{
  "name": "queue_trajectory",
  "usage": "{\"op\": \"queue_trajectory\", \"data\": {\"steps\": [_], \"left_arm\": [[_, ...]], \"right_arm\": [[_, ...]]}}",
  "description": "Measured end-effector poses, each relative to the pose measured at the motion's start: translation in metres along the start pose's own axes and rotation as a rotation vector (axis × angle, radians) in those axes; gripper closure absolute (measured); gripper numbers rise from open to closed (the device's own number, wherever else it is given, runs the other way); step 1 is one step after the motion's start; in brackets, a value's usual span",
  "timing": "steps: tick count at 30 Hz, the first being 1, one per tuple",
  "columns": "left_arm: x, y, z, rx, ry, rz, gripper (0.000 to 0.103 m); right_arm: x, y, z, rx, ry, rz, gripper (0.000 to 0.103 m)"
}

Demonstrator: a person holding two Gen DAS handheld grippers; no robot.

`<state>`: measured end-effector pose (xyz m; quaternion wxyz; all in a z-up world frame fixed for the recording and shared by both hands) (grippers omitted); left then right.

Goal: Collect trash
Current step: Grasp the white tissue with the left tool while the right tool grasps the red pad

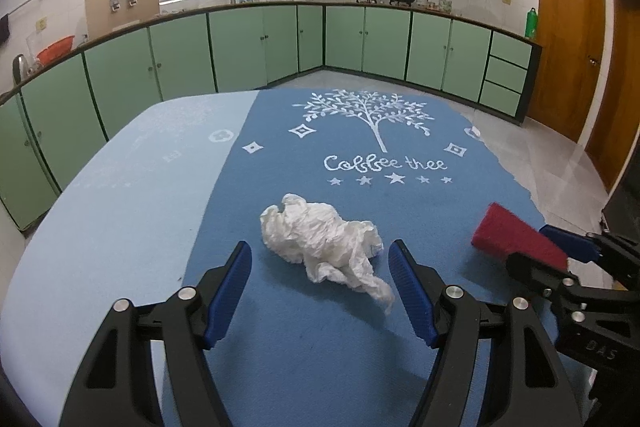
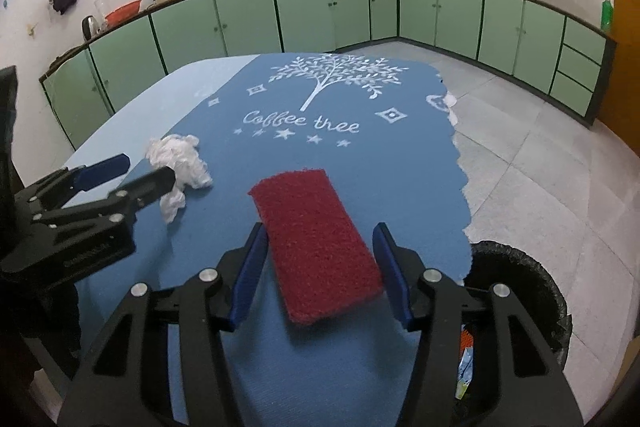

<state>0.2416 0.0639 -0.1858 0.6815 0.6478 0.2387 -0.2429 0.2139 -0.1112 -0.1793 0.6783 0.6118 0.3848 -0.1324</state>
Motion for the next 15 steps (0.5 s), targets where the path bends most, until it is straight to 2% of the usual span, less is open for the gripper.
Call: {"op": "queue_trajectory", "data": {"steps": [2,4,6,7,9,12,15], "left_arm": [[0.005,0.002,0.000,-0.005,0.003,-0.011,0.033],[0.010,0.003,0.001,-0.004,0.001,-0.024,0.039],[0.014,0.002,0.002,-0.002,-0.006,-0.043,0.059],[0.017,0.001,0.002,-0.002,-0.011,-0.059,0.063],[0.019,0.001,0.001,-0.011,-0.023,-0.070,0.080],[0.018,0.001,-0.001,-0.025,-0.030,-0.064,0.089],[0.012,0.003,0.000,-0.023,-0.031,-0.035,0.092]], "right_arm": [[0.000,0.002,0.003,0.008,-0.003,0.005,0.050],[0.000,0.003,0.005,0.012,-0.009,0.009,0.050],[0.001,0.005,0.007,0.017,-0.012,0.012,0.050],[0.001,0.005,0.007,0.019,-0.012,0.013,0.050],[0.000,0.006,0.008,0.026,-0.013,0.017,0.050],[-0.003,0.008,0.009,0.031,-0.017,0.027,0.050],[-0.008,0.011,0.010,0.037,-0.022,0.039,0.050]]}}
Point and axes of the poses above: each gripper's, at about its wrist camera, not at the fingertips, and x roughly the way its jaws point, z to its right, y to its top, the point moved 5 cm from there along x, roughly the way its jaws point, and after that the axes turned 3 degrees about -x, right-handed, at the moved point
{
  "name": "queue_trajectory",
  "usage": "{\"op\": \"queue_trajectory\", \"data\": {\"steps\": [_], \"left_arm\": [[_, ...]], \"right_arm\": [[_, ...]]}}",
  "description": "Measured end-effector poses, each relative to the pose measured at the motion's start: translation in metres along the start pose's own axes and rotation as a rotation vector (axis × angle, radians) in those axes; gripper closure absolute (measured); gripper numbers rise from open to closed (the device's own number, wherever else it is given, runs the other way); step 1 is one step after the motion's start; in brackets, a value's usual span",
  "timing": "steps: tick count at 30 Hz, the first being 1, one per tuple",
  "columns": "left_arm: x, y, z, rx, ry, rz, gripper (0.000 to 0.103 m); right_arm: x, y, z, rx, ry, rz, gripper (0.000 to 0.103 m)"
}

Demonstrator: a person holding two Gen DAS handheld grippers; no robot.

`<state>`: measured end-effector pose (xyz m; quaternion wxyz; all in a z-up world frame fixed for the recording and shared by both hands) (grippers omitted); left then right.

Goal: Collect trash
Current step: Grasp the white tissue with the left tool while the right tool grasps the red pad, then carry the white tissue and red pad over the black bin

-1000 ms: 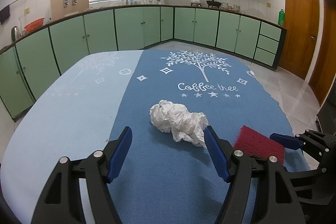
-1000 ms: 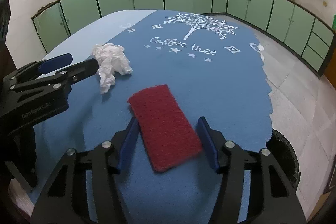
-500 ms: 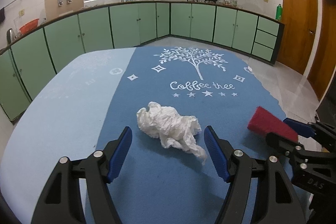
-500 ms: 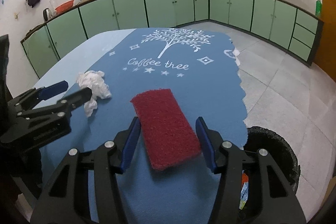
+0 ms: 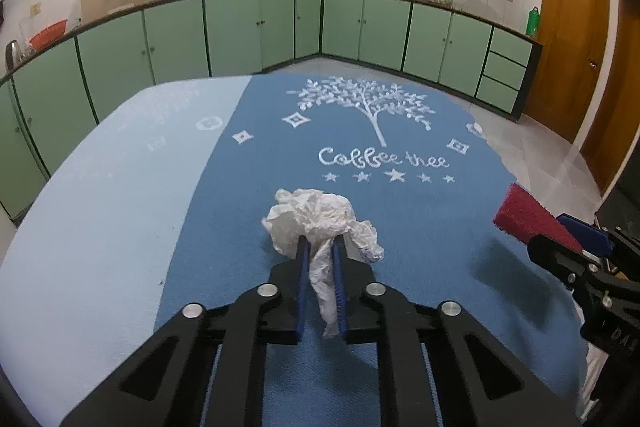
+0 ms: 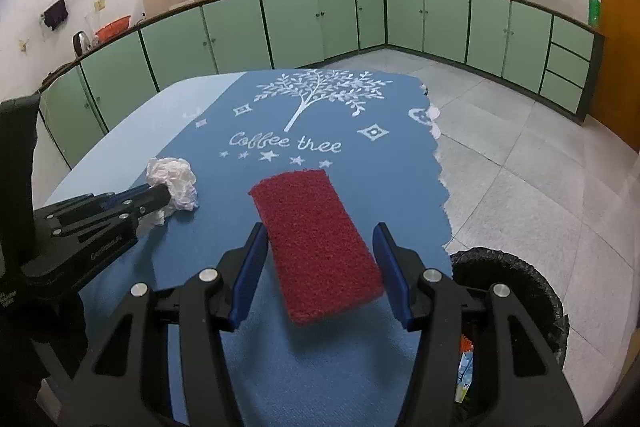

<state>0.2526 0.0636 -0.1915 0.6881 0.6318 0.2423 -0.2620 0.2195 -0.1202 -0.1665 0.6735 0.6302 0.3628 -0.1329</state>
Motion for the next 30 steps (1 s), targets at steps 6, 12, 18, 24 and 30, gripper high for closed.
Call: {"op": "queue_trajectory", "data": {"steps": [6,12,18,24,30], "left_arm": [[-0.022,0.008,0.008,-0.004,-0.031,0.048,0.093],[-0.047,0.020,0.033,0.022,-0.088,0.093,0.093],[-0.062,0.027,0.067,0.062,-0.149,0.127,0.093],[-0.070,0.029,0.106,0.104,-0.212,0.140,0.093],[-0.076,0.027,0.149,0.148,-0.277,0.150,0.093]], "right_arm": [[-0.020,0.012,0.009,0.021,-0.022,0.046,0.050],[-0.044,0.024,0.020,0.035,-0.046,0.098,0.050],[-0.066,0.025,0.039,0.063,-0.080,0.128,0.050],[-0.089,0.018,0.065,0.089,-0.130,0.148,0.050],[-0.112,0.007,0.100,0.116,-0.201,0.161,0.050]]}}
Point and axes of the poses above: each gripper's, at about its wrist camera, not at the fingertips, and x roughly the way its jaws point, z to its right, y to its top, the point moved 5 cm from there along x, roughly the way its jaws point, and after that the axes turned 3 degrees about -x, right-handed, at the moved point
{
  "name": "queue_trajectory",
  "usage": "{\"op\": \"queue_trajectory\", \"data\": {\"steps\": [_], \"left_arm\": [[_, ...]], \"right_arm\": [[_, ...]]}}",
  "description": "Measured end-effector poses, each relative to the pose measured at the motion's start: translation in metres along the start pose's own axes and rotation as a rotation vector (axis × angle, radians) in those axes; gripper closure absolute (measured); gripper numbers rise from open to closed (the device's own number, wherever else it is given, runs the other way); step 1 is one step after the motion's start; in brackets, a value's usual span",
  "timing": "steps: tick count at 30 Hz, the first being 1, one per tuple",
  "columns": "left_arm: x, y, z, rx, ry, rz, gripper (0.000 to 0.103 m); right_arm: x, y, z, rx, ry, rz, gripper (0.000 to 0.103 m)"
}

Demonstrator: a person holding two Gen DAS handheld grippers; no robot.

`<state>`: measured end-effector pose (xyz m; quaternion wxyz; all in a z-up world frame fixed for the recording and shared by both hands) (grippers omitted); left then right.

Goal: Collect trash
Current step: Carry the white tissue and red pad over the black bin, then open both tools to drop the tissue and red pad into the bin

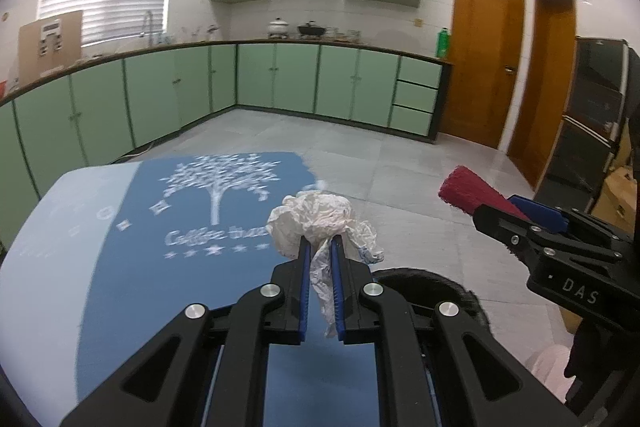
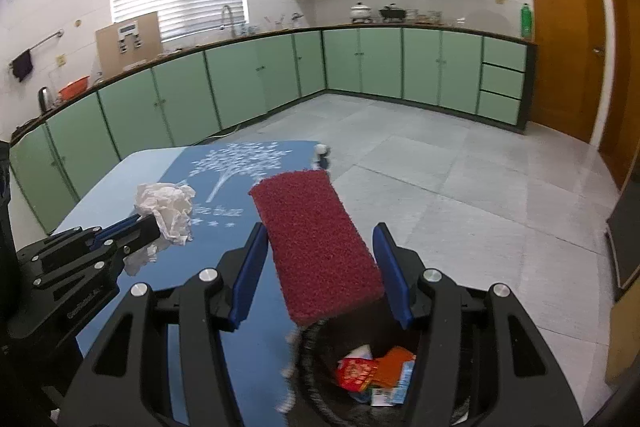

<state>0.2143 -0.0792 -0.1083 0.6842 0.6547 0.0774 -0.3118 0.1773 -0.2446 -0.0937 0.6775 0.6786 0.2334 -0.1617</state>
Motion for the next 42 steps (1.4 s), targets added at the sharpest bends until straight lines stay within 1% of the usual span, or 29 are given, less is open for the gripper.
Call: {"op": "queue_trajectory", "data": {"steps": [9,13,21,25,34,39,42], "left_arm": [[0.017,0.000,0.056,0.052,-0.093,-0.006,0.093],[0.026,-0.003,0.081,0.079,-0.131,-0.015,0.093],[0.050,-0.011,0.117,0.108,-0.182,-0.044,0.093],[0.063,-0.019,0.128,0.120,-0.187,-0.068,0.093],[0.085,-0.032,0.136,0.125,-0.184,-0.116,0.093],[0.096,-0.032,0.137,0.123,-0.181,-0.134,0.093],[0.102,-0.031,0.139,0.119,-0.184,-0.145,0.092]], "right_arm": [[-0.019,-0.016,0.054,0.031,-0.096,0.001,0.050],[-0.024,-0.024,0.071,0.042,-0.126,-0.002,0.050],[-0.019,-0.038,0.105,0.070,-0.169,-0.023,0.050],[-0.011,-0.046,0.116,0.087,-0.180,-0.044,0.050],[0.010,-0.061,0.132,0.114,-0.181,-0.085,0.050],[0.027,-0.065,0.137,0.121,-0.172,-0.110,0.050],[0.035,-0.068,0.139,0.126,-0.174,-0.125,0.047]]}}
Point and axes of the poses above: each gripper's, at about its wrist camera, not at the fingertips, and x roughly the way its jaws point, z to its right, y to its top, the point moved 5 cm from there along x, roughly the way its jaws point, and after that the axes turned 3 degrees about -x, right-handed, at the moved point
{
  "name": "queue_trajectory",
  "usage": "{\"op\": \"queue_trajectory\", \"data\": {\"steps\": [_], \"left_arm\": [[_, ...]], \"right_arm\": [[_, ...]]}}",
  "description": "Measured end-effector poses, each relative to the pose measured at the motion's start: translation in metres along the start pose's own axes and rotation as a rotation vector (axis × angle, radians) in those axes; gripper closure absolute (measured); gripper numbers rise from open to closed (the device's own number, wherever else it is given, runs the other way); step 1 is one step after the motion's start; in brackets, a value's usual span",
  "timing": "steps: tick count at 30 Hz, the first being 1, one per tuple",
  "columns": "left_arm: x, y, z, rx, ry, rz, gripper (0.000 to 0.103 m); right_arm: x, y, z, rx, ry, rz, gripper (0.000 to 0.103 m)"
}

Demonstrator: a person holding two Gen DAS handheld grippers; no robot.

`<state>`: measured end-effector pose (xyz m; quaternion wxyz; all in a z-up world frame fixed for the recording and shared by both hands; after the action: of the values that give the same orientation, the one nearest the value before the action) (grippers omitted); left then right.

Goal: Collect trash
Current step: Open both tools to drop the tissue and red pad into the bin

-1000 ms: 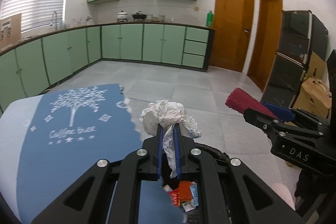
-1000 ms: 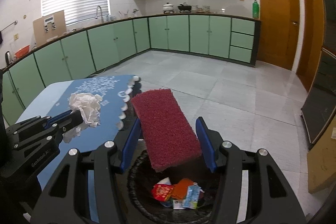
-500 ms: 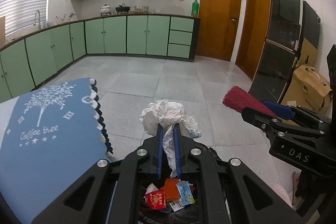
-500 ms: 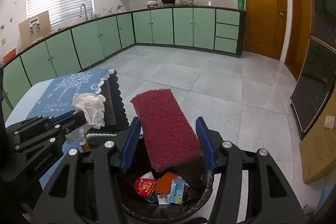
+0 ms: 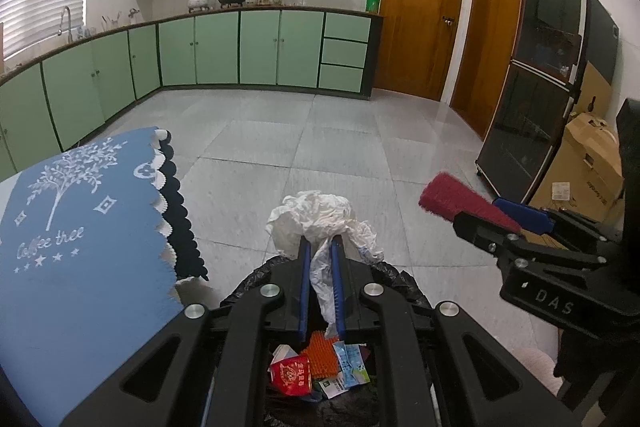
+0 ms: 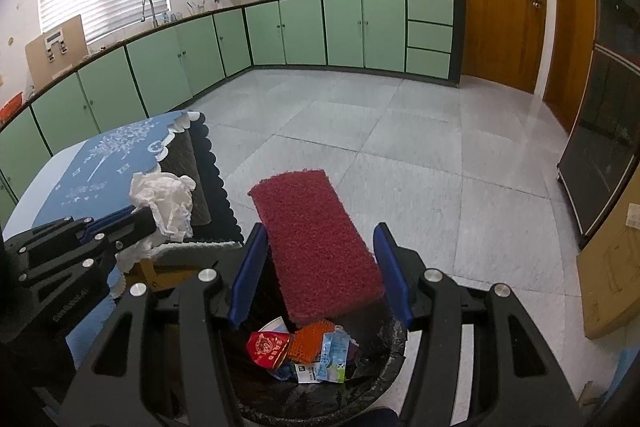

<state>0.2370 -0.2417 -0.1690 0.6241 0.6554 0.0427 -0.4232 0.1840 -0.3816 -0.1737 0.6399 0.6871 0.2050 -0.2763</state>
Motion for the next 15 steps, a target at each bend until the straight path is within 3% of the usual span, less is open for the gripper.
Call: {"op": "queue_trajectory", "data": {"steps": [4,6,8,10,13,15], "left_arm": [[0.003,0.000,-0.005,-0.014,-0.009,-0.013,0.084],[0.002,0.000,-0.007,-0.019,-0.007,-0.011,0.070],[-0.002,0.001,-0.011,-0.031,-0.009,-0.004,0.067],[-0.006,0.003,-0.014,-0.034,-0.006,0.003,0.064],[-0.016,0.006,-0.020,-0.039,0.008,0.026,0.056],[-0.025,0.009,-0.025,-0.043,0.022,0.042,0.045]], "right_arm": [[0.005,-0.002,0.004,0.006,-0.021,-0.003,0.038],[0.004,-0.003,0.008,0.010,-0.044,0.003,0.029],[0.004,-0.002,0.009,0.015,-0.053,0.004,0.025],[0.002,-0.002,0.009,0.021,-0.058,0.004,0.012],[-0.005,0.002,0.006,0.026,-0.045,0.013,0.009],[-0.011,0.004,0.003,0.031,-0.039,0.020,0.007]]}}
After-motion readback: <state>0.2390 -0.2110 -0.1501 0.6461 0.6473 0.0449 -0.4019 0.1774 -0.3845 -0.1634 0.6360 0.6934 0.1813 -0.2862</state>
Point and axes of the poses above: each gripper's, at about its wrist camera, not at the fingertips, and x roughly the way its jaws point, z to its right, y to its top, the point moved 5 cm from there along x, roughly the way its jaws point, and after that the axes turned 3 degrees about -x, right-handed, at the moved point
